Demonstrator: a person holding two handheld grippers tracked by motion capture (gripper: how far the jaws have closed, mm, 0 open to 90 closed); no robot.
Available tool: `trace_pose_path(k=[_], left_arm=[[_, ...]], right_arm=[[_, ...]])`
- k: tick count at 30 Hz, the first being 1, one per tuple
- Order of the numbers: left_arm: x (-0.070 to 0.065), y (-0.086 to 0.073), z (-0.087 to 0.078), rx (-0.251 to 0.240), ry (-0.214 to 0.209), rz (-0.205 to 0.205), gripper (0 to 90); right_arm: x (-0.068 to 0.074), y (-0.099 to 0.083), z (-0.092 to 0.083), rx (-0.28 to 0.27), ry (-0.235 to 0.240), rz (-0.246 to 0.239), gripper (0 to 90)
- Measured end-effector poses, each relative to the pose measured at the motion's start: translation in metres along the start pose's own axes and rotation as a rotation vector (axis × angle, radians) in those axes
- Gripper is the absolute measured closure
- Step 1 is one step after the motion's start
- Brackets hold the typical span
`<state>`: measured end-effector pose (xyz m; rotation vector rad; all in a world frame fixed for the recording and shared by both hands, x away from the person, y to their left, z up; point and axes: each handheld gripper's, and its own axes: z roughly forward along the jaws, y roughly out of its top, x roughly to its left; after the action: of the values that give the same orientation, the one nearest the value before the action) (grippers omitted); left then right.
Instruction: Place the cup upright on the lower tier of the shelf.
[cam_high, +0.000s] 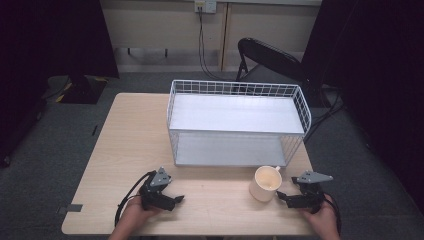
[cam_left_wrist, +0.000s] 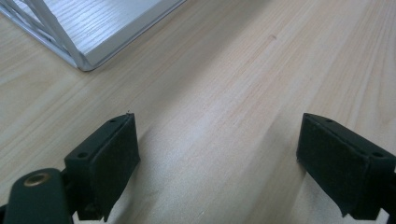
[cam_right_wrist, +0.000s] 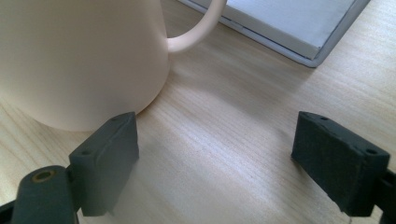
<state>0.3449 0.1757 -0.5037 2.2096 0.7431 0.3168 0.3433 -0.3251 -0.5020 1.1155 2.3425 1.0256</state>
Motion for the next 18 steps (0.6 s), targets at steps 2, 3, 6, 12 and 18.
trace_pose_path(k=[2, 3, 6, 12, 18], left_arm=[[0.0, 0.0, 0.0, 0.0, 0.0, 0.0, 12.3], [0.0, 0.0, 0.0, 0.0, 0.0, -0.001, 12.4], [0.0, 0.0, 0.0, 0.0, 0.0, -0.001, 12.4], [0.0, 0.0, 0.0, 0.0, 0.0, 0.0, 12.3], [0.0, 0.0, 0.0, 0.0, 0.0, -0.001, 12.3]], right_arm=[[0.0, 0.0, 0.0, -0.001, -0.002, 0.004, 14.3], [-0.001, 0.0, 0.0, -0.001, -0.001, 0.003, 14.2], [-0.001, 0.001, -0.001, 0.008, -0.013, 0.004, 15.3], [-0.005, 0.004, -0.013, -0.009, -0.026, 0.025, 15.3], [-0.003, 0.017, -0.036, -0.068, -0.026, 0.039, 16.4]])
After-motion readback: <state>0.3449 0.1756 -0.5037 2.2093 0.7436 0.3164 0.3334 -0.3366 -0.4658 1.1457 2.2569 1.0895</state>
